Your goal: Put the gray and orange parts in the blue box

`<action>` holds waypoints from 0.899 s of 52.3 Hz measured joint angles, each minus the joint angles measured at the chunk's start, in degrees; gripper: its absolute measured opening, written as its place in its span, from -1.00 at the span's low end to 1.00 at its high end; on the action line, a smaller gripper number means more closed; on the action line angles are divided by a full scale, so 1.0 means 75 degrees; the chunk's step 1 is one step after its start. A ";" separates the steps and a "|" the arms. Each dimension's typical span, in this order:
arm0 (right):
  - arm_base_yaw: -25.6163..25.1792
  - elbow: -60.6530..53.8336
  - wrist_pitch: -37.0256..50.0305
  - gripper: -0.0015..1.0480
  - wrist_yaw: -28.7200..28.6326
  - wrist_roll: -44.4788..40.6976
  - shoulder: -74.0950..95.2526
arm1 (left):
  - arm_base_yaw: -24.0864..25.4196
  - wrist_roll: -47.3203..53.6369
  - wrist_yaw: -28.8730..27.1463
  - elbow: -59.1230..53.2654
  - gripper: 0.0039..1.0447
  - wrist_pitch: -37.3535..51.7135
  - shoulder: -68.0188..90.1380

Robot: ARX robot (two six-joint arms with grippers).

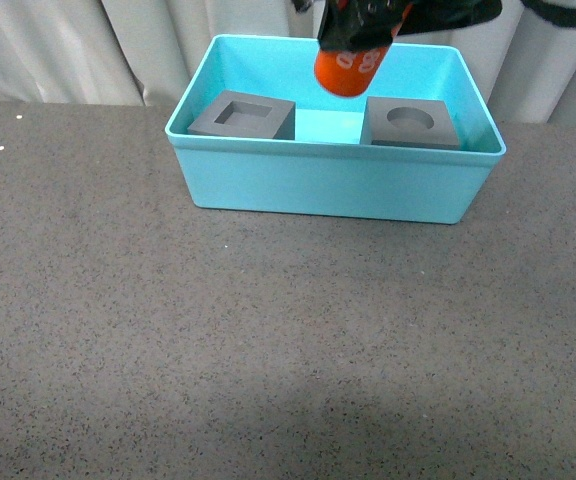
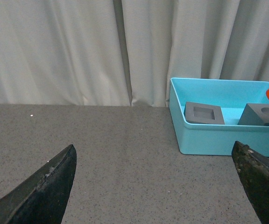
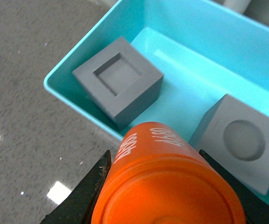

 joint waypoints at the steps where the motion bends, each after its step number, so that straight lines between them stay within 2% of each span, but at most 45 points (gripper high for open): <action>1: -0.0044 0.0140 -0.0029 -0.14 0.0023 0.0012 0.0067 | 0.0000 0.0000 0.0000 0.0000 0.88 0.0000 0.0000; 31: -0.0402 0.3669 -0.1498 -0.14 -0.0012 0.0079 0.3258 | 0.0000 0.0000 0.0000 0.0000 0.88 0.0000 0.0000; 47: -0.0399 0.4296 -0.2078 -0.14 -0.0061 0.0122 0.4016 | 0.0000 0.0003 0.0000 0.0000 0.88 -0.0003 0.0000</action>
